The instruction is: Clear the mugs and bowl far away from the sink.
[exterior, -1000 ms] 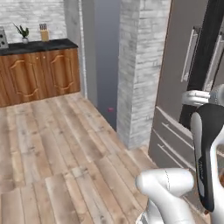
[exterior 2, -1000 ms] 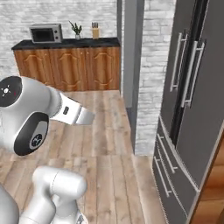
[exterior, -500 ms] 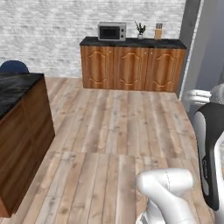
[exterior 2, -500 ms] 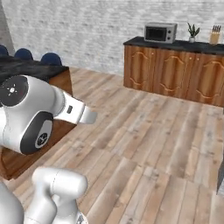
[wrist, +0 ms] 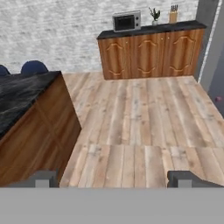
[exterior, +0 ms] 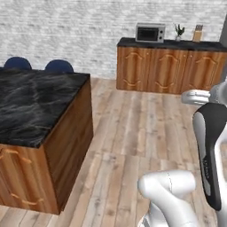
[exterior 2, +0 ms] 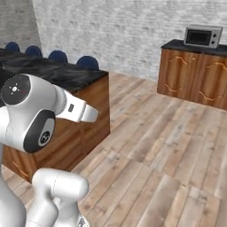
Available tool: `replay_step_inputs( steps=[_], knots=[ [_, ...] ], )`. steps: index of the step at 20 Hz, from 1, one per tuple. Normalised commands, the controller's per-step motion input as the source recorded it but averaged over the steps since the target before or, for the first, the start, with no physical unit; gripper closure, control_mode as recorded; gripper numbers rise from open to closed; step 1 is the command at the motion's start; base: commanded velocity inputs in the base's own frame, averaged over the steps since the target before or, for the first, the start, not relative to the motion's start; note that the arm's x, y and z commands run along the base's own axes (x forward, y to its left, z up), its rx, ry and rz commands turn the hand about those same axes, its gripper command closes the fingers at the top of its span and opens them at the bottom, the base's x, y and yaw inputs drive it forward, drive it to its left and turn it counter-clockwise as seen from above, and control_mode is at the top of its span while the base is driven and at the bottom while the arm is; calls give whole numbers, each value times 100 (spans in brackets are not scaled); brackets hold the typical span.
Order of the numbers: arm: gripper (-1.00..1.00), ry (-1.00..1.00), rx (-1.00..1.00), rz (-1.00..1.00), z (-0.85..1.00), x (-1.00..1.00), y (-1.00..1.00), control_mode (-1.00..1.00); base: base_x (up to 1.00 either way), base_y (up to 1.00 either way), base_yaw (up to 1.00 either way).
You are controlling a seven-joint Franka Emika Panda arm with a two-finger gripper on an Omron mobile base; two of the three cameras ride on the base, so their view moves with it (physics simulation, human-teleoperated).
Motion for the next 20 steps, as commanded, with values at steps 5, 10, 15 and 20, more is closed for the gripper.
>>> replay_step_inputs(
  steps=[5, 10, 15, 20],
  knots=[
    [-100, 0, 0, 0, 0, 0, 0, 100, 100, 100, 0],
    [-100, 0, 0, 0, 0, 0, 0, 100, 92, 100, 0],
    [-100, 0, 0, 0, 0, 0, 0, 100, 63, 100, 0],
    [-100, 0, 0, 0, 0, 0, 0, 100, 65, 100, 0]
  ],
)
